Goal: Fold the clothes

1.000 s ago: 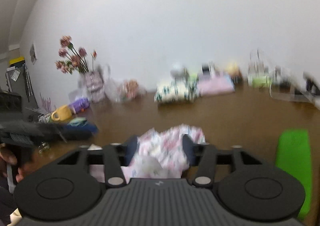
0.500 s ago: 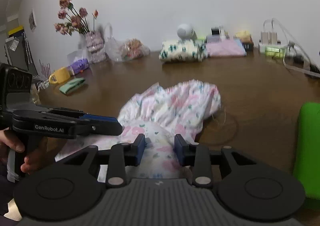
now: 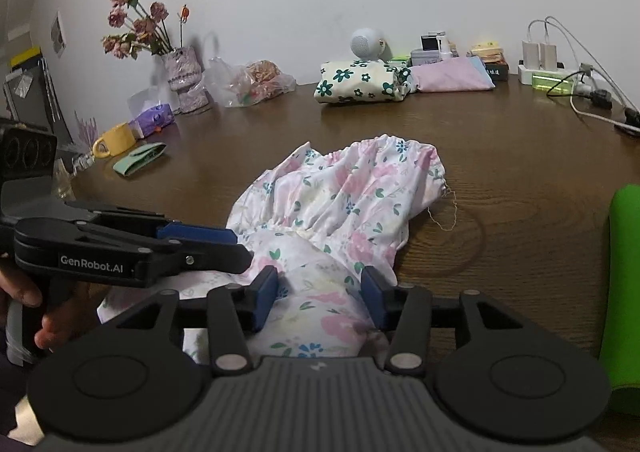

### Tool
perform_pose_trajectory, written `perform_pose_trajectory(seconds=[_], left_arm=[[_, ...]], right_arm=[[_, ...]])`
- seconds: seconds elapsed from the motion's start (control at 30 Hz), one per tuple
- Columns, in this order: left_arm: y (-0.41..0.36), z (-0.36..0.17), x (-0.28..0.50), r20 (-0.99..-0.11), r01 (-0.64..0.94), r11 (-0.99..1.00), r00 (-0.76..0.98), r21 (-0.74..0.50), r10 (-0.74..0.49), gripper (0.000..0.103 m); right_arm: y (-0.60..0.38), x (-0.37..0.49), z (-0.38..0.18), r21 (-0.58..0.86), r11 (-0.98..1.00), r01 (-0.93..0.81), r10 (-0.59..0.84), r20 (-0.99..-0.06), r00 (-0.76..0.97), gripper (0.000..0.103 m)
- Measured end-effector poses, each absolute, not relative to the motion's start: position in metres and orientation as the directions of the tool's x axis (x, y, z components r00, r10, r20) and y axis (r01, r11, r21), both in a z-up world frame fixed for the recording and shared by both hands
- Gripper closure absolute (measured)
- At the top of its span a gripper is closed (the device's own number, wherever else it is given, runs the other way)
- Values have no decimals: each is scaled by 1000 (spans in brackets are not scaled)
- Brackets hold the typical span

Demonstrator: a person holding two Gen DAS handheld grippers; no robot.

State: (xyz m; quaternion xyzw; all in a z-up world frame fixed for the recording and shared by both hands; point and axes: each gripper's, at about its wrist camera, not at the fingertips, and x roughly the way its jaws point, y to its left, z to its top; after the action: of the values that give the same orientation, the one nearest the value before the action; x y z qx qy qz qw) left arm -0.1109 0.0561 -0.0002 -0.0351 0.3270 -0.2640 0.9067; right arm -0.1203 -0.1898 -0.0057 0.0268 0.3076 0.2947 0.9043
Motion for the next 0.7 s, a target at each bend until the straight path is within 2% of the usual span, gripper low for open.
perform_pose_trajectory(seconds=[0.7], left_arm=[[63, -3, -120, -552, 481, 838, 639, -258, -536, 69]], right_arm=[[-196, -133, -8, 224, 821, -525, 557, -511, 655, 55]])
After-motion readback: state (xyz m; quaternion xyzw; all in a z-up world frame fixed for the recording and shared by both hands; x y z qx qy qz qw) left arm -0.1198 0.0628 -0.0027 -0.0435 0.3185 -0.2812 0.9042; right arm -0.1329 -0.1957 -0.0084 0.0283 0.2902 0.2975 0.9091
